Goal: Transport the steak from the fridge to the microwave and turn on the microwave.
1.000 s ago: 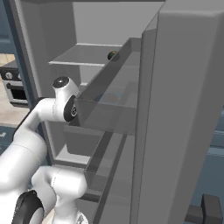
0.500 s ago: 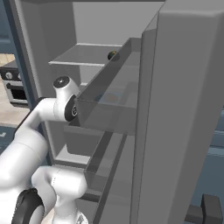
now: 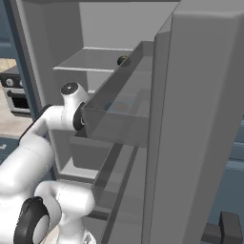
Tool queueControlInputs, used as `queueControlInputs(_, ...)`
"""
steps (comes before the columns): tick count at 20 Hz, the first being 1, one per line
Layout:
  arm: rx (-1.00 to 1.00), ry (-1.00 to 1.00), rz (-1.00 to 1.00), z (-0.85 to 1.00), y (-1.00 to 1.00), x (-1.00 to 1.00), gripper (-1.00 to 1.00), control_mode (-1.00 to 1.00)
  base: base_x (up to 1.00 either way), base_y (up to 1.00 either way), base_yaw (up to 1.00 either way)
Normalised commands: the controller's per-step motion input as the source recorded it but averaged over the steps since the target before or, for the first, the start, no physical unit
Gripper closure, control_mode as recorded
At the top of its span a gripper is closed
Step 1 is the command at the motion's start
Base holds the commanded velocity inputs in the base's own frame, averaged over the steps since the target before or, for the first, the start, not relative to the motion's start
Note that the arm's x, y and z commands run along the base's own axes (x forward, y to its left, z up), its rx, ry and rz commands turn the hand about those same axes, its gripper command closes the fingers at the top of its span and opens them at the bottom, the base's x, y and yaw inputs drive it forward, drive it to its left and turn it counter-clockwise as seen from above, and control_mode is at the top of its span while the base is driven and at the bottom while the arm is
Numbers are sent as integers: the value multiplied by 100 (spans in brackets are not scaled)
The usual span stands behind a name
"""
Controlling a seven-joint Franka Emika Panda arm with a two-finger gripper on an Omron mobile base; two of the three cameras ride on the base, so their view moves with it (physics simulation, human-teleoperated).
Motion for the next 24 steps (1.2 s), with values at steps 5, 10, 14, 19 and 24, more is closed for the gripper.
queueControlInputs(5, 0, 0, 0, 0, 0, 11, -100, -100, 0, 0, 0)
queueControlInputs(10, 0, -1, 0, 0, 0, 1, -100, -100, 0, 0, 0)
queueControlInputs(14, 0, 0, 0, -1, -25, 9, -100, -100, 0, 0, 0)
queueControlInputs(19, 0, 0, 0, -3, -3, 5, -100, -100, 0, 0, 0)
queueControlInputs(24, 0, 2, 0, -1, -2, 18, -100, -100, 0, 0, 0)
